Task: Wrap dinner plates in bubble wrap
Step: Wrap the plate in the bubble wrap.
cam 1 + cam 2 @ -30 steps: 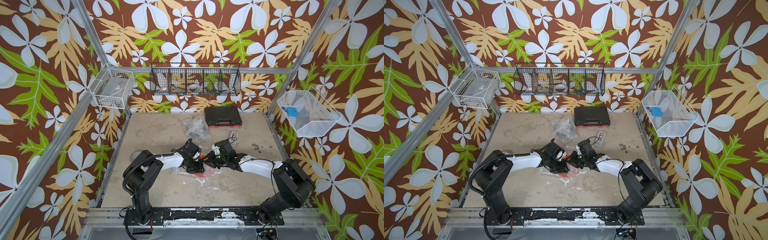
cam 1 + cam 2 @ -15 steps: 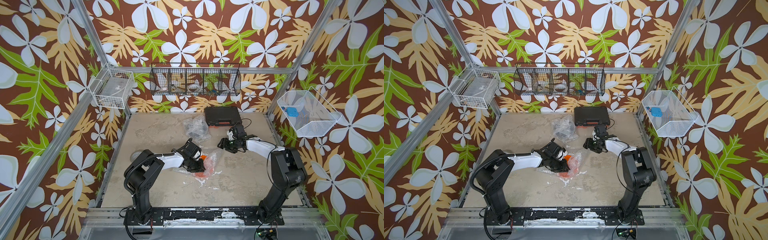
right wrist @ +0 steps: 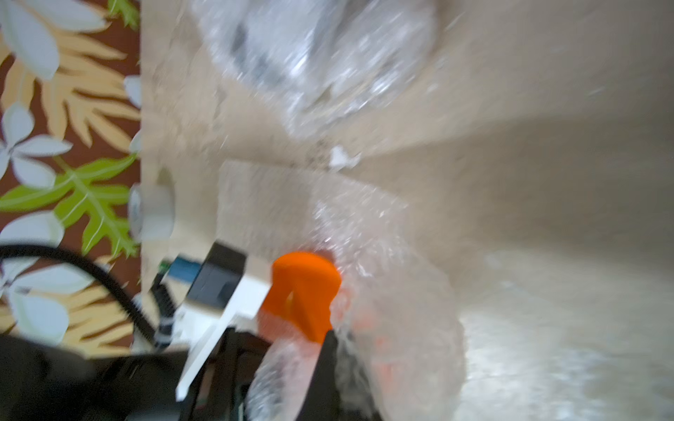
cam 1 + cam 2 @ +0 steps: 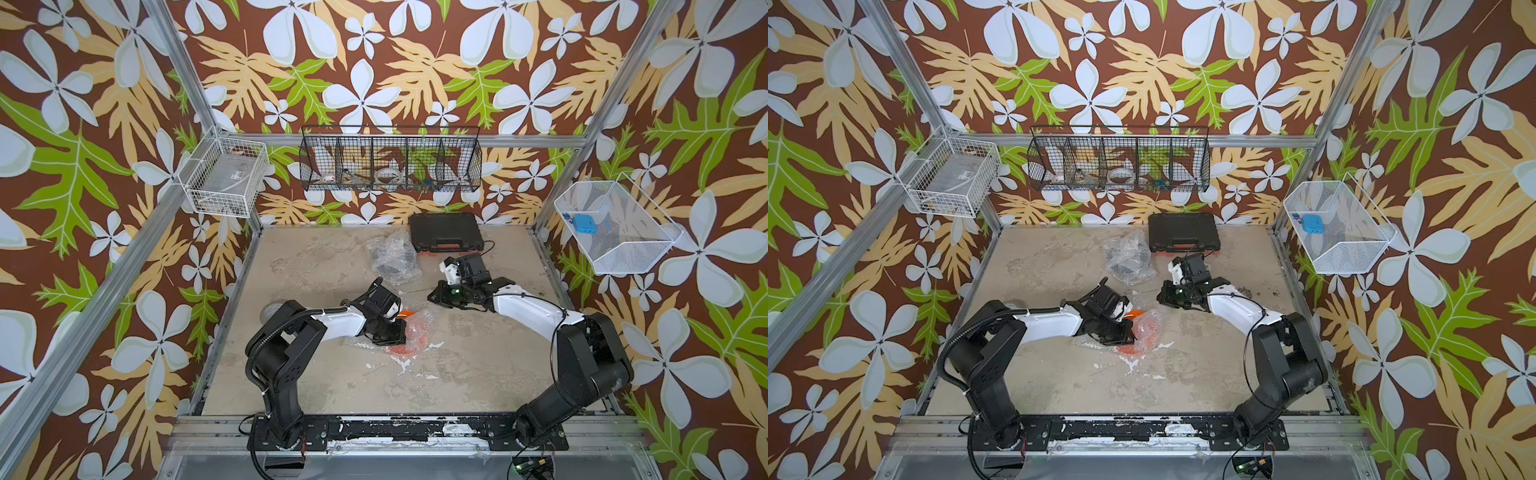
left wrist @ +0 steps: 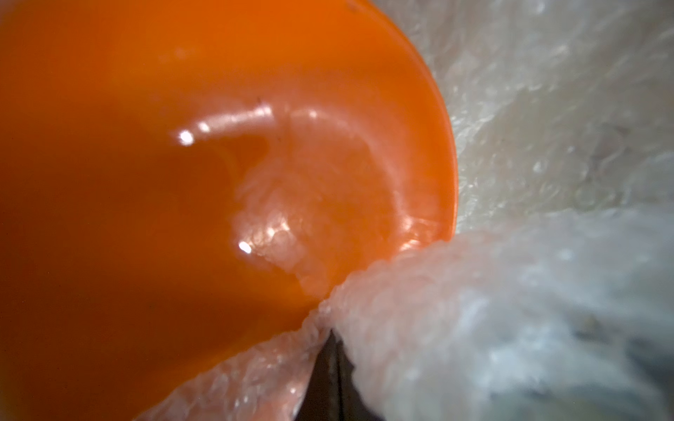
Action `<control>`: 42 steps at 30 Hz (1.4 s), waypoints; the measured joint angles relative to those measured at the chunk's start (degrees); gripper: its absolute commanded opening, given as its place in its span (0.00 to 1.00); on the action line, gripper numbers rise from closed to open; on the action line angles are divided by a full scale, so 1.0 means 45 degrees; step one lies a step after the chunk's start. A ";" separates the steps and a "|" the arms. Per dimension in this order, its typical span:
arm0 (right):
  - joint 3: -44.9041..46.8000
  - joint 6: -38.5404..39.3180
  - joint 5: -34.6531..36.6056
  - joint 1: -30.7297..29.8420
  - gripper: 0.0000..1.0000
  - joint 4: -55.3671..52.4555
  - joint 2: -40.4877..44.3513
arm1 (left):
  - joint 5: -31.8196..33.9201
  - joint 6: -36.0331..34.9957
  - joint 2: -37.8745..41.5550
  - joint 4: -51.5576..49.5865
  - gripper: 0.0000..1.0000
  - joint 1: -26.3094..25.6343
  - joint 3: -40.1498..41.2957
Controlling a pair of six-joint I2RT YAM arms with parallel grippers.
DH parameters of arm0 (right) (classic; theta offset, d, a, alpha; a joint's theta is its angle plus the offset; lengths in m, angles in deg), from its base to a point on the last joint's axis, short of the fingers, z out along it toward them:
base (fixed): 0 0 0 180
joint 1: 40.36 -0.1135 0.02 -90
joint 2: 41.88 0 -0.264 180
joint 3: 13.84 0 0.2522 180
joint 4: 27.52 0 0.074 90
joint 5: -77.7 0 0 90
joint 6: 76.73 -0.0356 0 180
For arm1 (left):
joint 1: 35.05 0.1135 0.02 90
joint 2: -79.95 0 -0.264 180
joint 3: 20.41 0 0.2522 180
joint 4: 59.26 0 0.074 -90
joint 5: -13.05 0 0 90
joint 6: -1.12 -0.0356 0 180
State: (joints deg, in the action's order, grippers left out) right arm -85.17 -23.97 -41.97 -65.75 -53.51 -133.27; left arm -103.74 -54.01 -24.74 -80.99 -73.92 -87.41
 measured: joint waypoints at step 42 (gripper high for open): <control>0.3551 -0.2113 -0.0311 -0.3177 0.00 0.1559 -0.0189 | -0.1209 -0.3041 0.1277 -0.1715 0.53 0.7436 0.0398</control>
State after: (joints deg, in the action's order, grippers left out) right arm -69.19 -33.48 -43.37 -80.04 -46.49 -134.13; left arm -109.18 -67.69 -18.99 -88.70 -40.46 -85.62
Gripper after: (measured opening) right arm 0.047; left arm 0.535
